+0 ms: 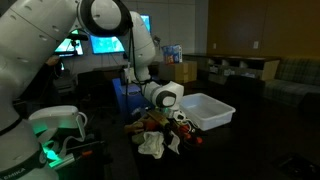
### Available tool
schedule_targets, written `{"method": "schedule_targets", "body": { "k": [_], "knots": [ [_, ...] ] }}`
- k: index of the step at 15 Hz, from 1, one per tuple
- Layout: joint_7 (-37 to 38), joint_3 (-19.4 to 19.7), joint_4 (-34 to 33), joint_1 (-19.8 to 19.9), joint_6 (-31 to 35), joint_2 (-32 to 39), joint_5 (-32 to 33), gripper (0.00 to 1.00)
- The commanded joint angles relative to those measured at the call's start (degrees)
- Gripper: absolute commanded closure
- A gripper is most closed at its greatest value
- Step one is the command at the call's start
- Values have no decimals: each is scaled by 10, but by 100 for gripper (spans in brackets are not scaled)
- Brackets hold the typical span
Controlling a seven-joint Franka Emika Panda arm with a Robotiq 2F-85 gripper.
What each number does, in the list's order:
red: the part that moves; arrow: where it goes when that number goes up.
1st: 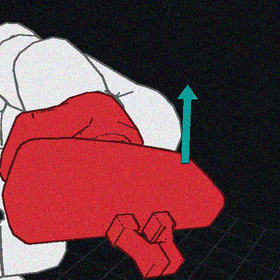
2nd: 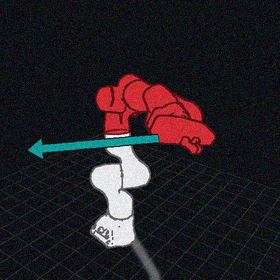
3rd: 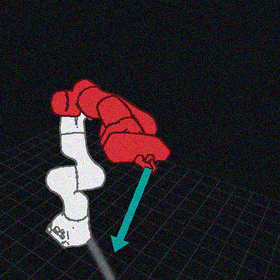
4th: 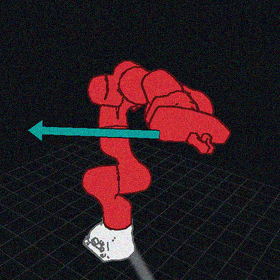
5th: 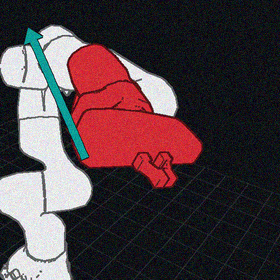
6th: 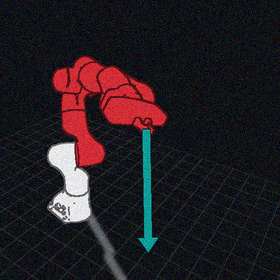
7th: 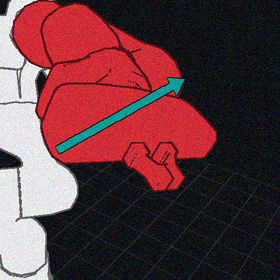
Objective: Use the towel to push all contents to the left
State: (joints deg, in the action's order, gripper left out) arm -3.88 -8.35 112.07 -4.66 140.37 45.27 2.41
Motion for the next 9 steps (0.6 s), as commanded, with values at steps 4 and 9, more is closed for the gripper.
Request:
{"method": "schedule_targets", "body": {
  "k": [4,9],
  "knots": [
    [6,-26,-52,-10,-15,34,-50,99],
    [12,-30,-72,-18,-17,45,-65,99]
  ]
}}
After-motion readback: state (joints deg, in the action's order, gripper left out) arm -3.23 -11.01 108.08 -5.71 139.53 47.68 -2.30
